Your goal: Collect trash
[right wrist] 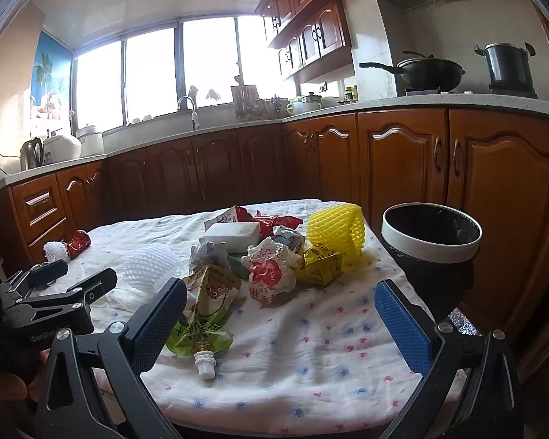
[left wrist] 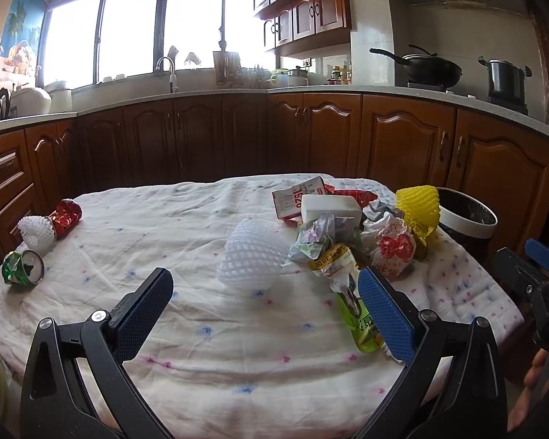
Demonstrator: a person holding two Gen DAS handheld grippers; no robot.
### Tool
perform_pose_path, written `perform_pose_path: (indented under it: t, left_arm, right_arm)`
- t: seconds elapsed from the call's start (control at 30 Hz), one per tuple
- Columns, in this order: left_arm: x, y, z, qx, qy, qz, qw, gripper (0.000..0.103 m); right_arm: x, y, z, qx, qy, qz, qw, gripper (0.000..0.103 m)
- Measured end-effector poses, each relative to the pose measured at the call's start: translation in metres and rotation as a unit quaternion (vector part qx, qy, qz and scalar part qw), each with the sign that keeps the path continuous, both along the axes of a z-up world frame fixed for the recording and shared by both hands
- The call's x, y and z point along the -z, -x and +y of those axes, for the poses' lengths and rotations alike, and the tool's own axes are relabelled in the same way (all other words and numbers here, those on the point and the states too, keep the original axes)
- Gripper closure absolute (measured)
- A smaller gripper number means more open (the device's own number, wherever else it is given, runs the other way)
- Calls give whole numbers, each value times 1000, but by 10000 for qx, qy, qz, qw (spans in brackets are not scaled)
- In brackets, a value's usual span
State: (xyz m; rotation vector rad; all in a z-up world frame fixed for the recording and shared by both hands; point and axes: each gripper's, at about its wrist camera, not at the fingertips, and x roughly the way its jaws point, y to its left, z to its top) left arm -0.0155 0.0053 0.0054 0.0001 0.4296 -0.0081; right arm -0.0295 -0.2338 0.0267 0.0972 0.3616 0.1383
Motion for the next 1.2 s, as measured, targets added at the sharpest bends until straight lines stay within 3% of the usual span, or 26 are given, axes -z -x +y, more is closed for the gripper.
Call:
perform_pose_path:
  t: [1.2]
  left_arm:
    - [5,-3,-1,5,11,37,10000,0]
  right_arm:
    - [1,-2,1,-90,-80,21,9999,0]
